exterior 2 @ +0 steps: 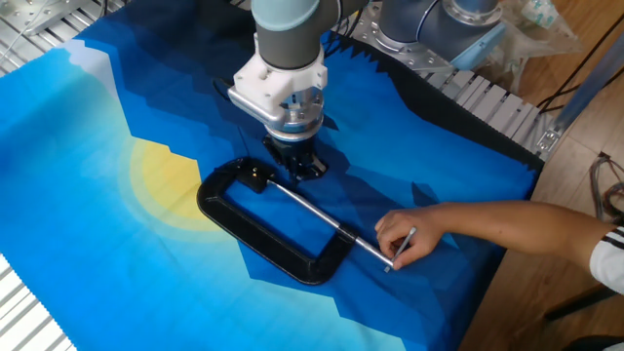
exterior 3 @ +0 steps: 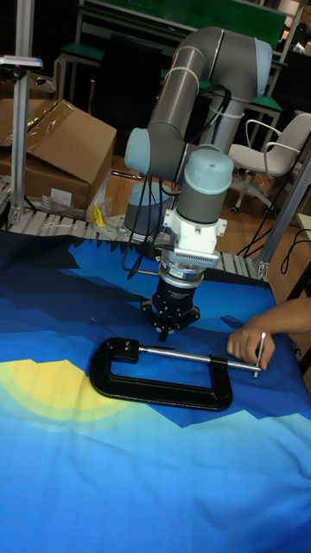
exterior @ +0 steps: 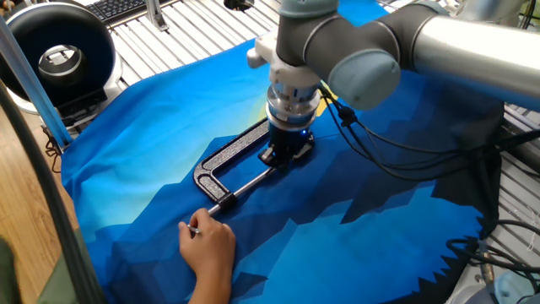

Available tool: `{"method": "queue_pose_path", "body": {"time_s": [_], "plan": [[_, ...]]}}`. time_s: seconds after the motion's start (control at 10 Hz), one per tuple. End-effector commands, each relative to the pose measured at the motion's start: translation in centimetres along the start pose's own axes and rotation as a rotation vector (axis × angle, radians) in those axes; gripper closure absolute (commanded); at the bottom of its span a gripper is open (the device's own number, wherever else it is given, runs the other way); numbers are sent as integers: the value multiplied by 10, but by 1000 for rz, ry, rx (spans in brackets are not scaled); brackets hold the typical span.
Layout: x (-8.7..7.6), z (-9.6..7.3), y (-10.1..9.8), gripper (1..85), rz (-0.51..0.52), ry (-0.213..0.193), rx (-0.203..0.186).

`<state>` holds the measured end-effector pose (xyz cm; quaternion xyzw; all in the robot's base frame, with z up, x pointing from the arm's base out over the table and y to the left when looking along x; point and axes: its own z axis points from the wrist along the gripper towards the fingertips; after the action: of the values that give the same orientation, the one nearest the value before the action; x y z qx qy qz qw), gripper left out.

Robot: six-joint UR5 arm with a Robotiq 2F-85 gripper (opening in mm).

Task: Turn the hands of a clock

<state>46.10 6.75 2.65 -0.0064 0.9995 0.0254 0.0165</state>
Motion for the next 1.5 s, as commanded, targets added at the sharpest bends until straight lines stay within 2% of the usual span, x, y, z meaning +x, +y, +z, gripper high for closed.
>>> {"method": "queue_pose_path", "body": {"time_s": [0.0, 0.5, 0.9, 1.4], "plan": [[6, 4, 1, 843, 1, -4, -10], [-4, 11, 1, 843, -9, -13, -8], [-16, 2, 4, 843, -16, 7, -4], [-30, 0, 6, 843, -33, 2, -13]]}}
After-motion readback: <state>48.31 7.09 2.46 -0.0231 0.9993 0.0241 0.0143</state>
